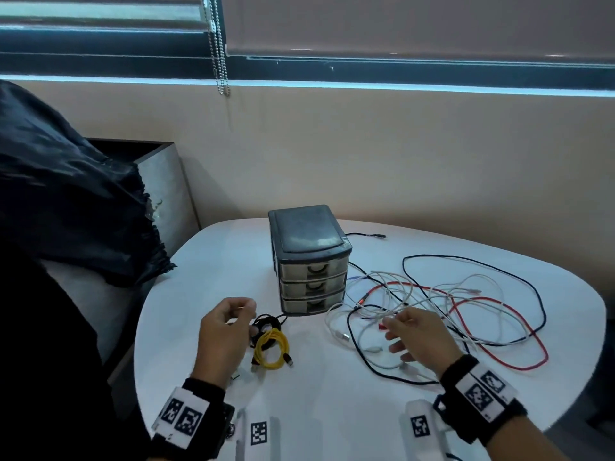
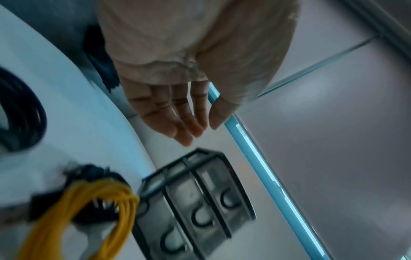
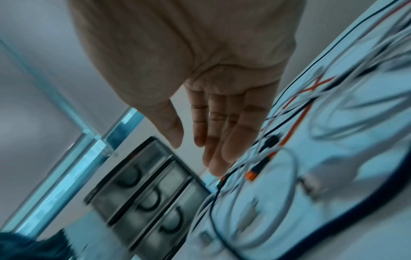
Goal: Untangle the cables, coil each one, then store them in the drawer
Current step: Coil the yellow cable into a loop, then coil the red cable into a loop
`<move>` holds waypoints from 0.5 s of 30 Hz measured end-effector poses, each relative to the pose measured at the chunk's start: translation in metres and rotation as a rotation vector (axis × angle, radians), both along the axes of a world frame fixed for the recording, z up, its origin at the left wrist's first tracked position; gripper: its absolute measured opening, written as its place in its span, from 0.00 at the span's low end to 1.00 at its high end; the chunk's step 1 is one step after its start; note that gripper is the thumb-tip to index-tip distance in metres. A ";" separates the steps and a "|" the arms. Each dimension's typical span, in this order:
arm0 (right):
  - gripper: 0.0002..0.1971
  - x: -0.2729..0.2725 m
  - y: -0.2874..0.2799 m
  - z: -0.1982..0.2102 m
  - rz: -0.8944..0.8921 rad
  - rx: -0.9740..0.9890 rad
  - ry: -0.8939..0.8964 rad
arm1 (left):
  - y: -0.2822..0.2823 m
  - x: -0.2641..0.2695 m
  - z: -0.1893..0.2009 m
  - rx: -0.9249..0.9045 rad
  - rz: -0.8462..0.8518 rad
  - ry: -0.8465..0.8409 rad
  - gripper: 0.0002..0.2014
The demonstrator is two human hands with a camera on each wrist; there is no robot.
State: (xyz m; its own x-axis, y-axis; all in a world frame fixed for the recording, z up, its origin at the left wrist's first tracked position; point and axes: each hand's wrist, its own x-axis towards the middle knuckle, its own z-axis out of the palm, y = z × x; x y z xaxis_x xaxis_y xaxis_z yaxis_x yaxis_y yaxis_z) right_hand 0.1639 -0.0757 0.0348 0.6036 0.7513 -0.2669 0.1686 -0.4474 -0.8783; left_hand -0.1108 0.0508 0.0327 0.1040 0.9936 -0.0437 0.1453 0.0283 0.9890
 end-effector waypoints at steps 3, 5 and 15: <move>0.11 0.028 -0.022 -0.004 -0.072 -0.010 -0.053 | -0.014 0.040 -0.011 -0.003 -0.218 0.151 0.04; 0.10 0.041 -0.032 -0.010 -0.062 -0.047 -0.129 | -0.025 0.068 -0.016 0.012 -0.350 0.214 0.04; 0.09 0.036 -0.034 -0.032 0.310 -0.390 -0.517 | -0.043 0.183 -0.044 0.039 -0.641 0.576 0.05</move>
State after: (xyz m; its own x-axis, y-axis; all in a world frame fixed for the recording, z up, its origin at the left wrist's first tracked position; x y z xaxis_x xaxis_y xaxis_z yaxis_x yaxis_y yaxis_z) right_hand 0.2000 -0.1100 0.0032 0.4999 0.8166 -0.2887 0.6896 -0.5769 -0.4377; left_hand 0.0725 0.0076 -0.0116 0.6174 0.7524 -0.2297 0.6011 -0.2629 0.7547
